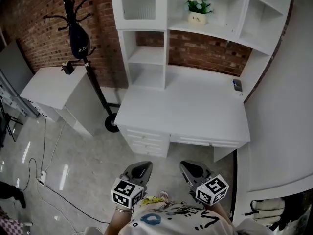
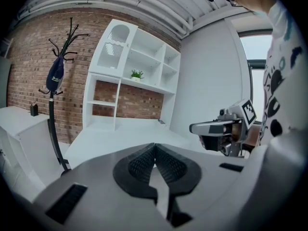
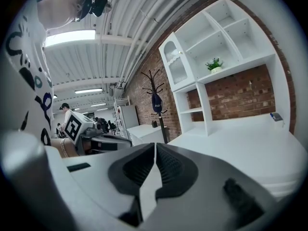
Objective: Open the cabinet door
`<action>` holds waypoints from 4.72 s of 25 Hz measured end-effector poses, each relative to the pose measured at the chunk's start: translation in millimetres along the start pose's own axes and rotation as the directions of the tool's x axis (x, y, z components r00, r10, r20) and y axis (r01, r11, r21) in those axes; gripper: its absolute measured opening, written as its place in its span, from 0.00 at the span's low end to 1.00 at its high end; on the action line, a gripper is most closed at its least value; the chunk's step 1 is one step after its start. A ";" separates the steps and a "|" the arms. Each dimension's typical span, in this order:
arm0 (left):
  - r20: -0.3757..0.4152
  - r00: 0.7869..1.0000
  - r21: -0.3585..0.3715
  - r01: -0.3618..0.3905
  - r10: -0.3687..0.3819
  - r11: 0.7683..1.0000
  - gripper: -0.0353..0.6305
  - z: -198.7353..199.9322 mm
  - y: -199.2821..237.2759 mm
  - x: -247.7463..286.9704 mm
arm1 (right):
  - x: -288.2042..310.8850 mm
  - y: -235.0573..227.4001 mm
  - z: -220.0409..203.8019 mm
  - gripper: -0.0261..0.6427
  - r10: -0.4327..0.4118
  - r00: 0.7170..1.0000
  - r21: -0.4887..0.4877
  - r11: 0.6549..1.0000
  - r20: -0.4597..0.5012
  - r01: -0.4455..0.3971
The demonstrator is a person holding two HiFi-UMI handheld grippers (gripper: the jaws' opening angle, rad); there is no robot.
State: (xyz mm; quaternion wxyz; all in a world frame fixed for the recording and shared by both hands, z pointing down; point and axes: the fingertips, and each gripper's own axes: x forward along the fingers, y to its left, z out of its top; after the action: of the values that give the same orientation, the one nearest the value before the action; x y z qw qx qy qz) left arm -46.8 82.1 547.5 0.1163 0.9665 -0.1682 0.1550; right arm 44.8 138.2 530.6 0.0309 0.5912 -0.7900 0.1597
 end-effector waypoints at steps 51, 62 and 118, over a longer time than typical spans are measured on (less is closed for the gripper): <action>-0.005 0.990 0.044 0.140 -0.140 0.989 0.07 72.4 168.8 120.4 | 170.8 -98.1 78.8 0.08 -0.136 0.990 0.015 0.991 0.045 0.135; -0.009 0.995 0.007 0.099 -0.099 0.995 0.07 79.5 179.1 152.6 | 181.3 -141.6 96.8 0.08 -0.105 0.992 0.005 0.994 0.063 0.105; 0.479 0.870 0.427 -0.111 -0.120 0.898 0.07 449.3 260.5 244.1 | 264.9 -237.5 438.1 0.08 0.145 0.913 -0.578 0.808 0.381 0.113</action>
State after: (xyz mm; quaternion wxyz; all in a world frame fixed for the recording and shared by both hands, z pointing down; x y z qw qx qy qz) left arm 194.7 -351.6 259.6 -0.1519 0.9748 -0.1505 -0.0631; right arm 251.1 -292.5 229.8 0.0458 0.5655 -0.7937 -0.2194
